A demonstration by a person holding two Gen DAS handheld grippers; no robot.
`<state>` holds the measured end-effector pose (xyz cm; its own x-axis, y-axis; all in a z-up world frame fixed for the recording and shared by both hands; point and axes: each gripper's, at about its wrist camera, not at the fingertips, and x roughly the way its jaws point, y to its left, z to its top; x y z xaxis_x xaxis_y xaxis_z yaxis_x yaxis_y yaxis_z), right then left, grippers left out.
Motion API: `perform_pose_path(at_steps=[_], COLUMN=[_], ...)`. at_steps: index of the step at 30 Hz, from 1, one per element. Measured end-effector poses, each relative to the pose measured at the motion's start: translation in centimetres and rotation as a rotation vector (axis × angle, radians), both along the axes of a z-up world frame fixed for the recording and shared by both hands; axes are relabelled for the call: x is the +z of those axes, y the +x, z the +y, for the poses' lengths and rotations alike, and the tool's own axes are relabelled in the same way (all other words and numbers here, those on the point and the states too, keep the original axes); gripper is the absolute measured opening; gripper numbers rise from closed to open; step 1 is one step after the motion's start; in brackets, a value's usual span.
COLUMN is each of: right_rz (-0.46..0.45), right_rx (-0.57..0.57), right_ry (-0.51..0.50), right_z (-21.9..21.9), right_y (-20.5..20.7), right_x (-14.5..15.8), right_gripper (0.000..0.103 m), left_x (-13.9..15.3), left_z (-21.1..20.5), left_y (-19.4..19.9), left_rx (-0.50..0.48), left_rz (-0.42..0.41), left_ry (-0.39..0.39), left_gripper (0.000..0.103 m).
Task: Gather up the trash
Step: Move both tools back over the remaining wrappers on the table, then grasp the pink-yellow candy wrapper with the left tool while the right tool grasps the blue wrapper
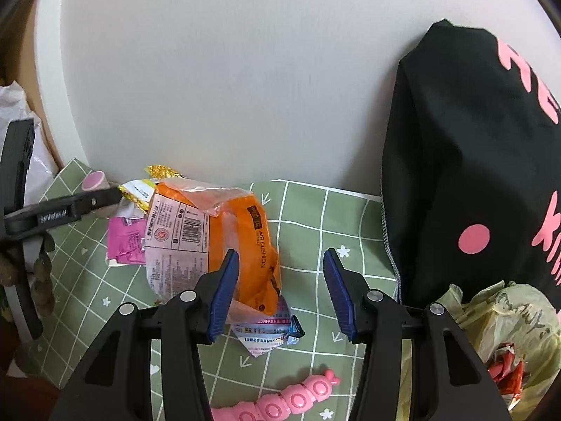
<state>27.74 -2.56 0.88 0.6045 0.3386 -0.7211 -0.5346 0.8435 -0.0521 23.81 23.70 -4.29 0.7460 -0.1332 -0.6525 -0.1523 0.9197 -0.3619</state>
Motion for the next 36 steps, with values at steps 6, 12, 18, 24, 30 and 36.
perform_pose_path(at_steps=[6, 12, 18, 24, 30, 36], right_rz=[0.086, 0.233, 0.307, 0.331, 0.219, 0.173], right_rx=[-0.028, -0.036, 0.058, 0.087, 0.073, 0.079], right_ry=[0.062, 0.052, 0.028, 0.02, 0.001, 0.049], right_z=[0.4, 1.4, 2.7, 1.8, 0.4, -0.1], right_y=[2.4, 4.6, 3.5, 3.6, 3.2, 2.8], right_x=[-2.6, -7.2, -9.2, -9.3, -6.7, -4.6], right_gripper=[0.047, 0.047, 0.047, 0.047, 0.047, 0.047], left_x=[-1.2, -0.6, 0.6, 0.9, 1.3, 0.1], left_z=[0.6, 2.1, 3.4, 3.0, 4.3, 4.6], left_y=[0.3, 0.0, -0.2, 1.9, 4.6, 3.8], left_rx=[0.006, 0.049, 0.062, -0.053, 0.002, 0.012], left_rz=[0.036, 0.018, -0.023, -0.042, -0.012, 0.041], left_ry=[0.0, 0.001, -0.003, -0.065, -0.052, -0.038], left_gripper=[0.054, 0.054, 0.054, 0.054, 0.054, 0.054])
